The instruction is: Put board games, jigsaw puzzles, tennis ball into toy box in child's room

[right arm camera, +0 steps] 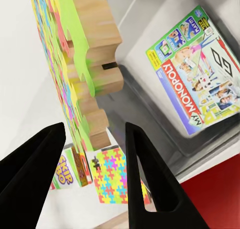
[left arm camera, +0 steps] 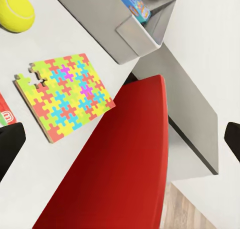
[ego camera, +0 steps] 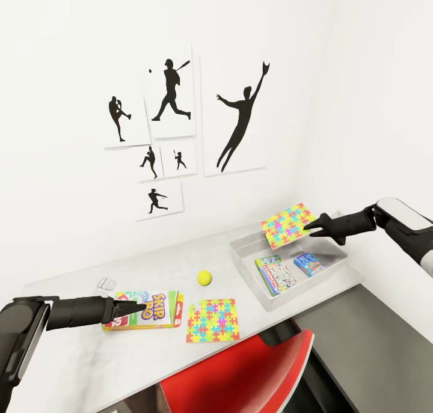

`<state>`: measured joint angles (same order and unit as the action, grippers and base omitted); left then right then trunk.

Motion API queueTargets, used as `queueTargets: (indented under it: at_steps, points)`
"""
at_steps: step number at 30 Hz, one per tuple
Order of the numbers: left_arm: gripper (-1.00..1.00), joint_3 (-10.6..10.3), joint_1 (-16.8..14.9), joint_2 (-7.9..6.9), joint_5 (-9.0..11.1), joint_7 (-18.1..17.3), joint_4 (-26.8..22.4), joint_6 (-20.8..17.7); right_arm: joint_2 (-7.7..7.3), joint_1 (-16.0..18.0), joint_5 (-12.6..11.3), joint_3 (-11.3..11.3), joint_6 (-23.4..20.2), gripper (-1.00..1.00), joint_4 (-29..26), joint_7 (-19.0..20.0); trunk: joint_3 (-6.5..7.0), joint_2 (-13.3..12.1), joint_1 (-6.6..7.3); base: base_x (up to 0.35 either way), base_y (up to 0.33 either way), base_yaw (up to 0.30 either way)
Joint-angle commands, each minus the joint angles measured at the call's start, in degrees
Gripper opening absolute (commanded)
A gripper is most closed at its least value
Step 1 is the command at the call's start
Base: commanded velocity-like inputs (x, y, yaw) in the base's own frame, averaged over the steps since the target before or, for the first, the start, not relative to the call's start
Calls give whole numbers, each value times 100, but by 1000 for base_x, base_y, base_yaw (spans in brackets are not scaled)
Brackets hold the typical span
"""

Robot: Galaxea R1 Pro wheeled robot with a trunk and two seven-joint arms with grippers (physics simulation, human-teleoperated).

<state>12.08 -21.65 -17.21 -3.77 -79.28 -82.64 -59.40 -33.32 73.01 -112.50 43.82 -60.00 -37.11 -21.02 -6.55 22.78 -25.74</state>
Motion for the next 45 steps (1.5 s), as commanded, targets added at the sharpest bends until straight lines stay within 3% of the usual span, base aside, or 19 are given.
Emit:
queueTargets:
  at_steps: [1, 6, 14, 25, 33, 45]
  points:
    - [100, 5, -6, 0, -39, -46, -4, -60, -1, 11, -53, 30, 0, -100, 5, -34, -14, 14, -4, 0, 0, 0]
    - [100, 5, -6, -2, -35, -85, -4, -60, 86, 11, -53, 96, 0, -100, 48, -34, -14, 14, -4, 0, 0, 0]
    - [100, 13, -6, -10, -64, -550, 2, -60, 106, 11, -71, 159, 0, -100, 55, -34, -14, 14, -4, 0, 0, 0]
    - [100, 13, -6, -14, -55, -596, 2, -60, 107, 11, -156, 162, 0, -100, 55, -34, -14, 14, -4, 0, 0, 0]
    - [100, 197, 1, -11, -46, -598, 2, -60, 157, -8, -160, 170, 0, -100, 55, -34, -14, 14, -4, 0, 0, 0]
    - [100, 216, 3, -3, -44, -598, 2, -60, 132, -35, -176, 175, 0, -100, 43, -34, -14, 14, -4, 0, 0, 0]
